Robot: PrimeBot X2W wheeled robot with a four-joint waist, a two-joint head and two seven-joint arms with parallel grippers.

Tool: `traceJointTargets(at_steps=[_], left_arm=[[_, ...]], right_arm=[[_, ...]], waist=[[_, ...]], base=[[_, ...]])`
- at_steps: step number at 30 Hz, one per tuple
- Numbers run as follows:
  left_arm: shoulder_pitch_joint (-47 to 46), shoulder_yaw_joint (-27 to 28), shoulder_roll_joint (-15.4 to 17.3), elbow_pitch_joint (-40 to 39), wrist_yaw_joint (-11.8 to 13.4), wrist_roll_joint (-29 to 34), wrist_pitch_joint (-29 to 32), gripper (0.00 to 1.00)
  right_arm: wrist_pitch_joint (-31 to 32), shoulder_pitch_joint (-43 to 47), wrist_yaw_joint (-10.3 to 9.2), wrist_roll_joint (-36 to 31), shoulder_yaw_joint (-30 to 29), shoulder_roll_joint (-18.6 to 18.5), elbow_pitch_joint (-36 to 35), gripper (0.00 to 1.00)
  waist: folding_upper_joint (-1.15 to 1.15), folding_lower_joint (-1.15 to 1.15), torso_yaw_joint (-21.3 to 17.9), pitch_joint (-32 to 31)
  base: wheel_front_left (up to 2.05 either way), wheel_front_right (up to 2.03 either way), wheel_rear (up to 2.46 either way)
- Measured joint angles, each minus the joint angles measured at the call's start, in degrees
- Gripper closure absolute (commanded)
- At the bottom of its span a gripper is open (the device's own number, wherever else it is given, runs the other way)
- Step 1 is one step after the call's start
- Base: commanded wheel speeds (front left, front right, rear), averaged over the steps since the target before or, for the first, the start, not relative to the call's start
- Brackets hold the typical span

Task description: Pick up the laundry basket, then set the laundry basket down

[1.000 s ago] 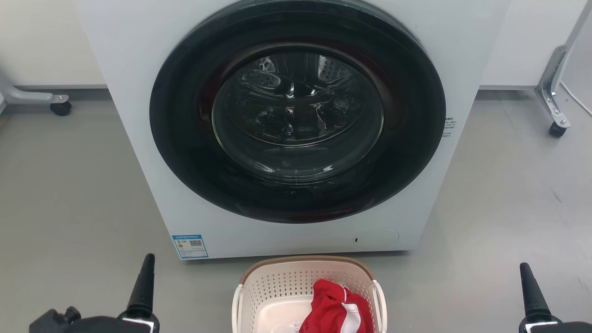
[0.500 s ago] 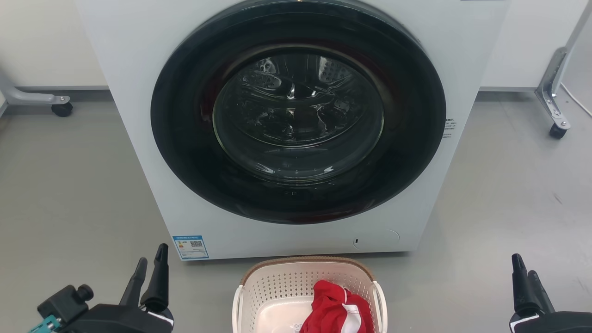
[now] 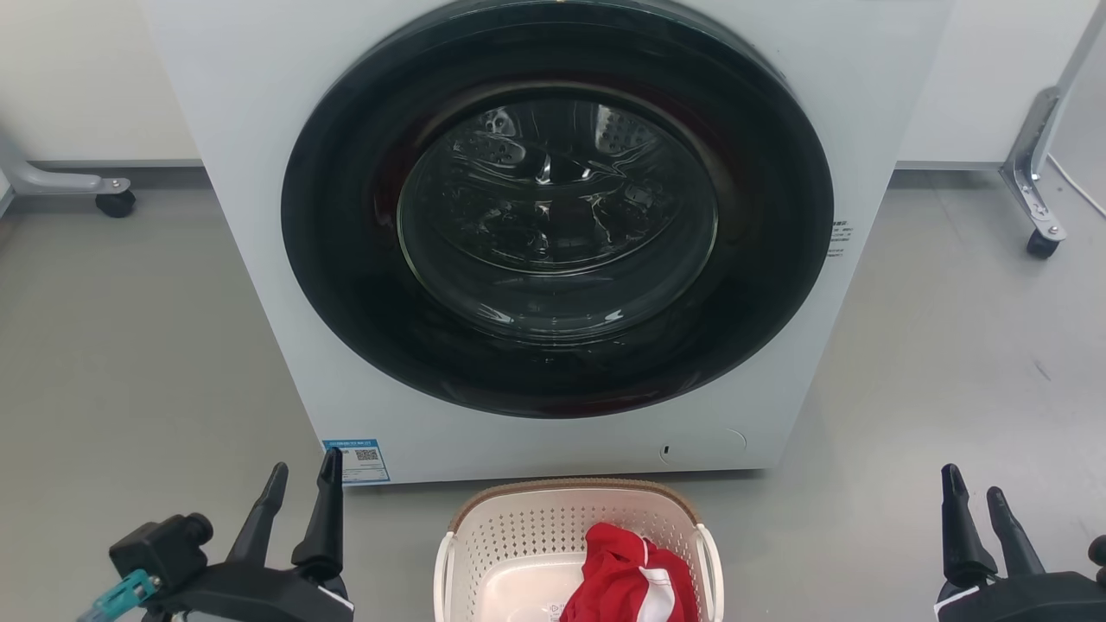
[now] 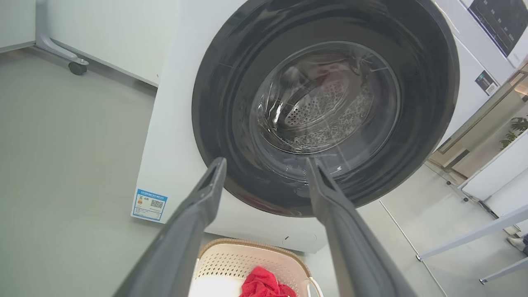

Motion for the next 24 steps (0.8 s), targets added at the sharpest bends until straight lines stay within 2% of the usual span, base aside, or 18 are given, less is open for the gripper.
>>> traceJointTargets(at_steps=[24], left_arm=[[-1.5,-6.6,2.5,1.6,3.6,16.1,-3.9,0.00]], right_arm=[[-5.4,-0.1,-2.53,-17.7,5.5,-3.2,2.1,0.00]], waist=[[0.00,0.00,0.1,0.0]], base=[[0.00,0.00,0.00]])
